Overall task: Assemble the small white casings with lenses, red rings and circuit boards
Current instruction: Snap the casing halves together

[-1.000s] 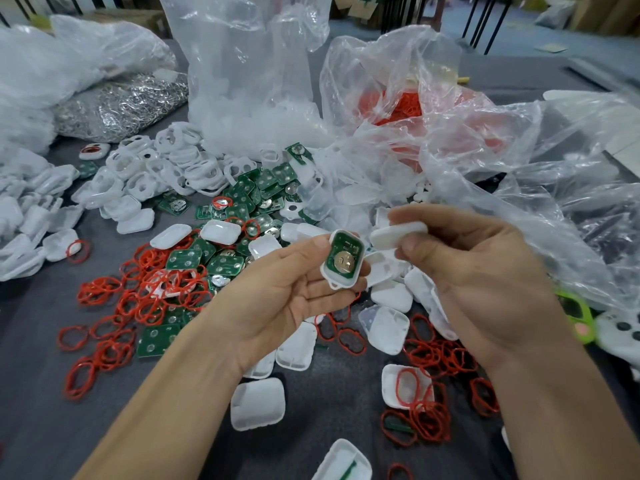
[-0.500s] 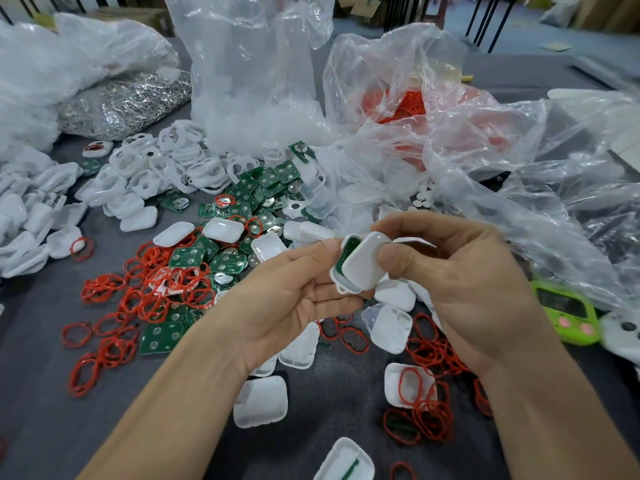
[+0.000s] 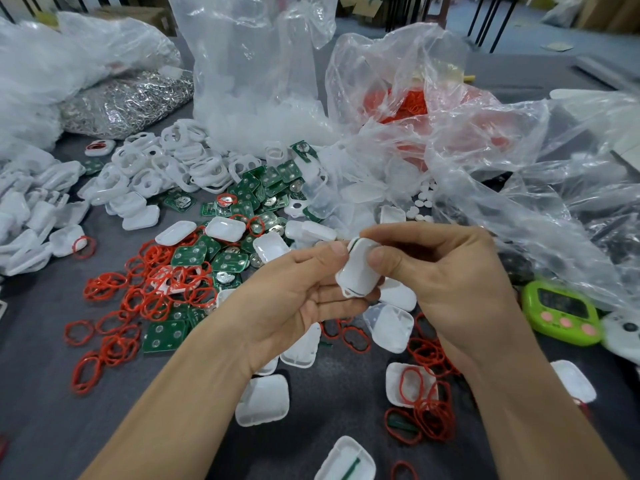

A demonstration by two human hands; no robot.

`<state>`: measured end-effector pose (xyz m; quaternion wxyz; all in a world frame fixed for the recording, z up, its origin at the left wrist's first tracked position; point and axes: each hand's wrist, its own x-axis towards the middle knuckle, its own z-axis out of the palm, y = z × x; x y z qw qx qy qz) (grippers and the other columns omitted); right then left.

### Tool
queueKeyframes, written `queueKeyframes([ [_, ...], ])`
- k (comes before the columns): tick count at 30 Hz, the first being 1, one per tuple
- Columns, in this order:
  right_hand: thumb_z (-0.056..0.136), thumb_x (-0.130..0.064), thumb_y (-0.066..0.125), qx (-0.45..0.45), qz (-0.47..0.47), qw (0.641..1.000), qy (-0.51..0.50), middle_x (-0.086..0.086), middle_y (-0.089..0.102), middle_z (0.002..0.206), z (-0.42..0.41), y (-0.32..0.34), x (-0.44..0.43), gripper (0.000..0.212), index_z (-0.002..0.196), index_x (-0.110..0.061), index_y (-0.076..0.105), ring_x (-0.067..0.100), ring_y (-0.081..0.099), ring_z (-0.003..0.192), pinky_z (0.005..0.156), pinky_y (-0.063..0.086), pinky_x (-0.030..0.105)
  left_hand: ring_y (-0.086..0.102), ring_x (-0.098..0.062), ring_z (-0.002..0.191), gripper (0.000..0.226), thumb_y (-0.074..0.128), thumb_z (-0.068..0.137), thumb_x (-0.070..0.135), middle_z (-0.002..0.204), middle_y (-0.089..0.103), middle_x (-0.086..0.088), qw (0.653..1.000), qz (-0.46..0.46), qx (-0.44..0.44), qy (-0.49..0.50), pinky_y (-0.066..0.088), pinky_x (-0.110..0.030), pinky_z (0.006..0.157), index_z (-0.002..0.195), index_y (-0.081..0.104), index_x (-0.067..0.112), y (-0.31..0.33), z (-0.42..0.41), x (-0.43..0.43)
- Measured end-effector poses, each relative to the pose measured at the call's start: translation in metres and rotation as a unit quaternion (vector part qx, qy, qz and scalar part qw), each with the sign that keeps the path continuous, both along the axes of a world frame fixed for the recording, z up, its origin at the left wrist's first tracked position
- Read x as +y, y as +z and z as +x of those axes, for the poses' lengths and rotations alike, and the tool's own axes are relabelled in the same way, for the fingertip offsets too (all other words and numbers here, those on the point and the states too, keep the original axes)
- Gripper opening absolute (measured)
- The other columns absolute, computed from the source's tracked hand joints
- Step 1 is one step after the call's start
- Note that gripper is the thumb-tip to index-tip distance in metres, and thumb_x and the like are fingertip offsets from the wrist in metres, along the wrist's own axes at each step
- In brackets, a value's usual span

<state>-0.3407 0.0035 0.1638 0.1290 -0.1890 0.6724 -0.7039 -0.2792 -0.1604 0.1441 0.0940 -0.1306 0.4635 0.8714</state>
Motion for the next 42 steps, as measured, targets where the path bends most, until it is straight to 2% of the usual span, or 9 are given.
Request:
queueKeyframes([
  [4, 0.080, -0.003, 0.084, 0.036, 0.042, 0.998, -0.036, -0.005, 0.075, 0.069, 0.000, -0.003, -0.002, 0.021, 0.085, -0.024, 0.084, 0.005, 0.063, 0.053, 0.055, 0.049, 0.015, 0.078, -0.024, 0.081, 0.035, 0.064, 0.082, 0.032, 0.095, 0.078, -0.018, 1.000, -0.001, 0.000, 0.005, 0.062, -0.026, 0.064, 0.098, 0.081, 0.007, -0.001, 0.000, 0.001],
  [17, 0.083, -0.012, 0.084, 0.137, 0.121, 0.979, -0.092, -0.016, 0.074, 0.087, 0.006, -0.006, -0.005, 0.020, 0.094, -0.029, 0.084, 0.005, 0.070, 0.067, 0.060, 0.051, 0.013, 0.077, -0.019, 0.080, 0.040, 0.063, 0.085, 0.026, 0.091, 0.078, -0.014, 0.997, -0.046, 0.042, 0.036, 0.062, -0.027, 0.067, 0.118, 0.073, 0.007, -0.008, 0.002, 0.004],
  [24, 0.083, -0.017, 0.085, 0.195, 0.164, 0.959, -0.127, -0.019, 0.072, 0.091, 0.008, -0.012, -0.010, 0.020, 0.095, -0.034, 0.083, 0.002, 0.071, 0.081, 0.068, 0.051, 0.010, 0.069, -0.004, 0.061, 0.029, 0.054, 0.101, 0.009, 0.069, 0.072, 0.008, 0.987, -0.131, 0.090, 0.016, 0.062, -0.037, 0.087, 0.127, 0.068, 0.010, -0.007, 0.004, 0.006],
  [27, 0.083, -0.019, 0.085, 0.185, 0.157, 0.961, -0.134, -0.021, 0.072, 0.090, 0.009, -0.013, -0.012, 0.022, 0.092, -0.039, 0.081, 0.005, 0.071, 0.078, 0.066, 0.054, 0.015, 0.069, -0.004, 0.062, 0.030, 0.051, 0.103, 0.005, 0.065, 0.070, 0.008, 0.985, -0.148, 0.092, 0.020, 0.062, -0.038, 0.087, 0.127, 0.068, 0.010, -0.008, 0.004, 0.007],
  [30, 0.082, -0.020, 0.085, 0.143, 0.145, 0.971, -0.128, -0.019, 0.074, 0.077, 0.008, -0.014, -0.011, 0.021, 0.089, -0.040, 0.081, 0.004, 0.072, 0.070, 0.061, 0.055, 0.016, 0.075, -0.017, 0.084, 0.030, 0.057, 0.099, 0.005, 0.095, 0.076, -0.021, 0.985, -0.148, 0.077, 0.040, 0.063, -0.035, 0.083, 0.123, 0.075, 0.014, -0.010, 0.004, 0.006],
  [33, 0.081, -0.015, 0.086, 0.107, 0.117, 0.980, -0.118, -0.013, 0.076, 0.074, 0.008, -0.015, -0.011, 0.023, 0.087, -0.038, 0.082, 0.007, 0.073, 0.068, 0.060, 0.056, 0.017, 0.074, -0.027, 0.097, 0.031, 0.058, 0.098, 0.003, 0.113, 0.072, -0.029, 0.987, -0.144, 0.063, 0.046, 0.063, -0.033, 0.080, 0.122, 0.075, 0.013, -0.010, 0.004, 0.005],
  [35, 0.080, -0.013, 0.086, 0.095, 0.099, 0.984, -0.117, -0.011, 0.077, 0.074, 0.008, -0.015, -0.012, 0.026, 0.085, -0.038, 0.082, 0.008, 0.074, 0.068, 0.061, 0.056, 0.018, 0.073, -0.028, 0.098, 0.032, 0.058, 0.098, 0.001, 0.113, 0.071, -0.030, 0.988, -0.135, 0.062, 0.044, 0.062, -0.033, 0.079, 0.123, 0.074, 0.012, -0.009, 0.005, 0.004],
  [38, 0.080, -0.011, 0.086, 0.062, 0.070, 0.990, -0.103, -0.006, 0.079, 0.078, 0.006, -0.016, -0.012, 0.025, 0.087, -0.035, 0.083, 0.016, 0.077, 0.075, 0.070, 0.062, 0.034, 0.075, -0.021, 0.088, 0.033, 0.060, 0.096, 0.000, 0.102, 0.076, -0.020, 0.987, -0.136, 0.063, 0.051, 0.062, -0.031, 0.075, 0.121, 0.076, 0.015, -0.008, 0.005, 0.004],
  [42, 0.076, -0.005, 0.087, 0.030, 0.047, 0.994, -0.095, -0.002, 0.079, 0.078, 0.004, -0.016, -0.010, 0.025, 0.084, -0.028, 0.083, 0.021, 0.078, 0.076, 0.073, 0.062, 0.038, 0.073, -0.020, 0.082, 0.040, 0.067, 0.094, 0.001, 0.088, 0.079, -0.012, 0.956, -0.269, 0.070, 0.096, 0.063, -0.031, 0.070, 0.107, 0.080, 0.037, -0.008, 0.007, 0.005],
])
